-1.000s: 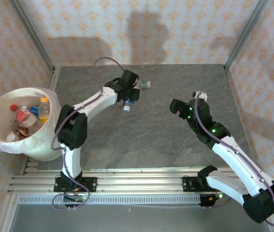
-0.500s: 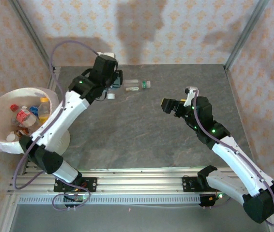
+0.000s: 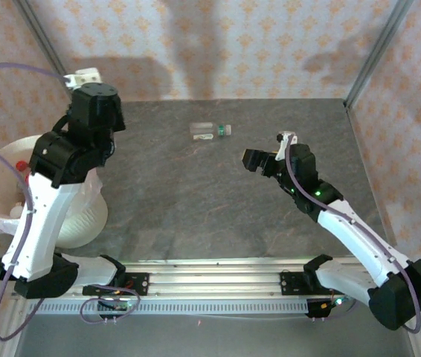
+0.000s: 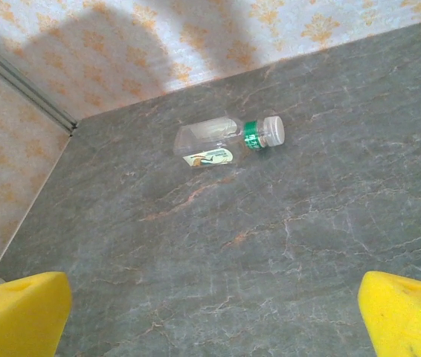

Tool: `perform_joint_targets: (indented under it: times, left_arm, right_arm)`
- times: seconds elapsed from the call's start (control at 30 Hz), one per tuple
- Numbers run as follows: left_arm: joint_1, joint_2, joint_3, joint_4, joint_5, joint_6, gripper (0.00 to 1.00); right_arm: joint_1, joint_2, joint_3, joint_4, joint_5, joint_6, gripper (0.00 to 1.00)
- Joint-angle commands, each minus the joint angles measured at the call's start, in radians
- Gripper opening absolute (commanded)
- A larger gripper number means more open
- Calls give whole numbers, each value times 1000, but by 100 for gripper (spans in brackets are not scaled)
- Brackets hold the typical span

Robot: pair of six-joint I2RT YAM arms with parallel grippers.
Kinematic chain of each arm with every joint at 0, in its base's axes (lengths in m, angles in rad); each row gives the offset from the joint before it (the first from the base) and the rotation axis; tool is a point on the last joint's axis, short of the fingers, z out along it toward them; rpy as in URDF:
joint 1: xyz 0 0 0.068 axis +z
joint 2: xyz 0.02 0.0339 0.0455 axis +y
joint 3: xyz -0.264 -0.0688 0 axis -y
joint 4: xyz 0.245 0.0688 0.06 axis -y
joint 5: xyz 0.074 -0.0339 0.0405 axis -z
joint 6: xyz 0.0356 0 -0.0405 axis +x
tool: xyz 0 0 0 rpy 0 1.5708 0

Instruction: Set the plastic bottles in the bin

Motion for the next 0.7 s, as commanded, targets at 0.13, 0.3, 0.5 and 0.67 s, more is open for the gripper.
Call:
perform_joint_targets:
  times: [0.13, 0.3, 0.5, 0.67]
  left_arm:
    - [141, 7, -39, -89, -368, 38, 37]
    - [283, -57, -107, -77, -336, 7, 37]
    - [495, -160, -222, -77, -228, -46, 39]
    - [721, -193, -308, -70, -75, -61, 39]
  right_arm:
    - [1, 22, 45, 52, -13, 16, 99]
    - [2, 60, 75, 49, -23, 6, 99]
    - [2, 128, 126, 47, -63, 8, 99]
    - [4, 148, 168, 35, -94, 15, 99]
